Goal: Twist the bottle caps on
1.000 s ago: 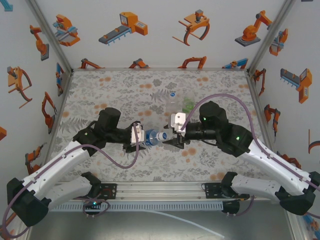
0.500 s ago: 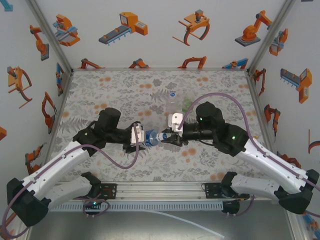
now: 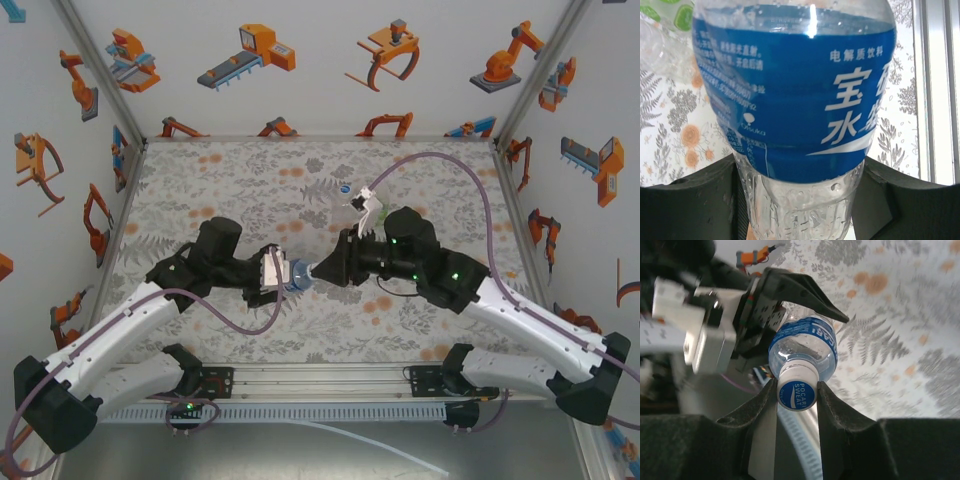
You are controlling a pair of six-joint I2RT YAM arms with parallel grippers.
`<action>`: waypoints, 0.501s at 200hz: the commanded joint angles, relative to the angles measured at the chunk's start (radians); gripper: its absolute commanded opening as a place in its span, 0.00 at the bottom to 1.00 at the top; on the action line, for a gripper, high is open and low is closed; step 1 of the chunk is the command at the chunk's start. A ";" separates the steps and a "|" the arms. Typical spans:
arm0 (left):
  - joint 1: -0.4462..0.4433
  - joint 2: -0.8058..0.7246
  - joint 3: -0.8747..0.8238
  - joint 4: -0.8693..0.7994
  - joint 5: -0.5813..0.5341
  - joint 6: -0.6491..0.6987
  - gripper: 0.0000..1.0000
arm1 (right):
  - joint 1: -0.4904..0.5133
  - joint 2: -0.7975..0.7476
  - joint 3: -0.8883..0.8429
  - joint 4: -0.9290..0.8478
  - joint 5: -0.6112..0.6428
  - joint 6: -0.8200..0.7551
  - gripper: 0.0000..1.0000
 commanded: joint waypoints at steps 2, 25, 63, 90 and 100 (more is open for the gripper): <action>-0.013 -0.005 0.011 0.058 0.078 0.002 0.00 | 0.007 0.047 0.037 -0.139 0.126 0.549 0.04; -0.015 -0.005 0.011 0.059 0.073 0.000 0.00 | 0.011 0.063 0.071 -0.200 0.168 0.561 0.07; -0.017 -0.004 0.011 0.059 0.072 -0.001 0.00 | 0.012 0.100 0.117 -0.234 0.189 0.509 0.22; -0.016 -0.002 0.012 0.058 0.071 0.001 0.00 | 0.012 0.102 0.162 -0.233 0.227 0.409 0.39; -0.016 -0.002 0.012 0.057 0.071 0.001 0.00 | 0.011 0.099 0.186 -0.227 0.238 0.360 0.44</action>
